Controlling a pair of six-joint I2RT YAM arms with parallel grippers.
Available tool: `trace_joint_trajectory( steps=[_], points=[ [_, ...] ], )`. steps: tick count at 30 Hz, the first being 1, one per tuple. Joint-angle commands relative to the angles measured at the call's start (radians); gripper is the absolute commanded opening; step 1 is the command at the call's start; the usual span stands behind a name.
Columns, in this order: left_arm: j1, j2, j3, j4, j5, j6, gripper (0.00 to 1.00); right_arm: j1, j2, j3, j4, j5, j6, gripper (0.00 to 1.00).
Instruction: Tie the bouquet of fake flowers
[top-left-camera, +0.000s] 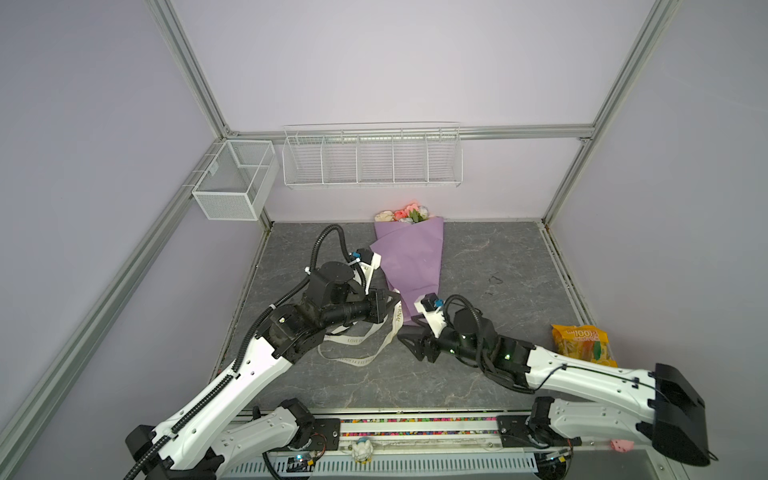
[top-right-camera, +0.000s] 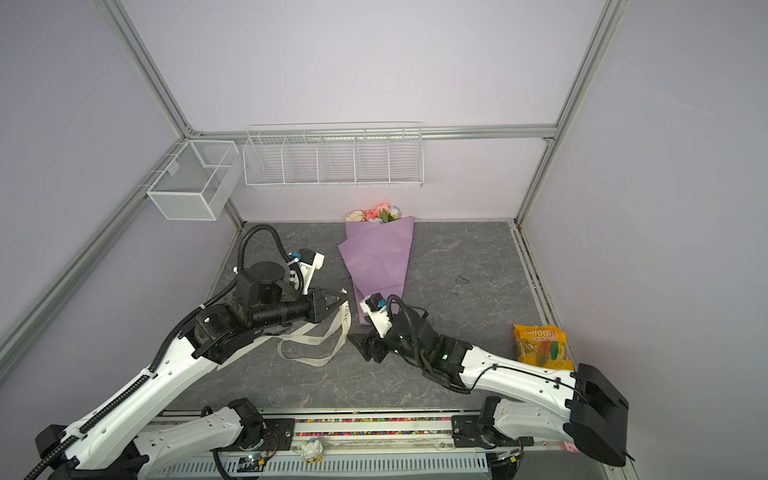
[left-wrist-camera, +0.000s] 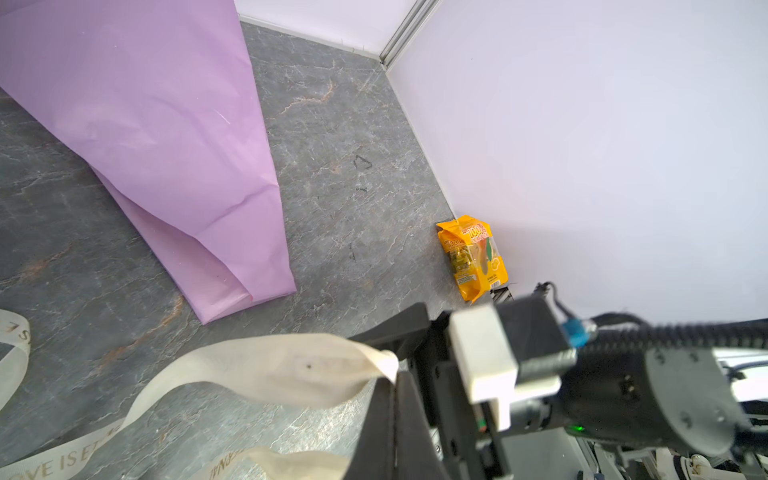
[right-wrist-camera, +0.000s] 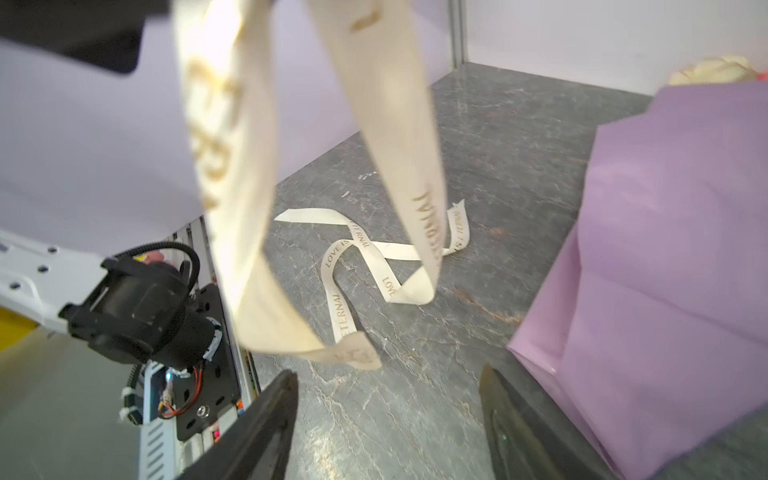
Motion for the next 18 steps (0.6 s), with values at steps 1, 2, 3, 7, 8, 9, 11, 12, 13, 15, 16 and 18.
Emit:
trace_joint_trajectory(
  steps=[1,2,3,7,8,9,11,12,13,15,16,18],
  points=[
    [-0.003,-0.021,-0.011,0.073,0.007,-0.041,0.00,0.037,0.093,-0.055,0.305,0.096,-0.116,0.73],
    [-0.003,-0.019,-0.010,0.078,0.007,-0.046,0.00,0.043,0.134,-0.060,0.370,0.103,-0.106,0.73],
    [-0.003,-0.018,-0.010,0.082,0.003,-0.050,0.00,0.050,0.176,-0.054,0.414,0.129,-0.094,0.73],
    [-0.003,-0.030,-0.007,0.093,-0.007,-0.060,0.00,0.076,0.320,-0.054,0.605,0.231,-0.068,0.72],
    [-0.003,-0.032,-0.005,0.089,-0.011,-0.059,0.00,0.077,0.360,-0.060,0.656,0.258,-0.055,0.67],
    [-0.003,-0.035,-0.002,0.084,-0.015,-0.056,0.00,0.078,0.387,-0.070,0.699,0.302,-0.037,0.57],
    [-0.003,-0.050,0.005,0.066,-0.041,-0.050,0.00,0.078,0.411,-0.093,0.749,0.347,-0.017,0.39],
    [-0.003,-0.060,0.007,0.053,-0.065,-0.046,0.00,0.079,0.406,-0.108,0.763,0.367,-0.011,0.31],
    [-0.003,-0.072,0.011,0.039,-0.090,-0.043,0.00,0.080,0.392,-0.122,0.765,0.376,-0.010,0.24],
    [-0.003,-0.099,0.008,0.026,-0.139,-0.041,0.00,0.081,0.329,-0.144,0.714,0.427,-0.003,0.12],
    [-0.003,-0.113,0.002,0.026,-0.158,-0.043,0.00,0.081,0.292,-0.150,0.670,0.450,-0.002,0.08],
    [-0.003,-0.135,-0.005,0.028,-0.187,-0.047,0.00,0.081,0.198,-0.151,0.546,0.495,-0.008,0.07]
  ],
)
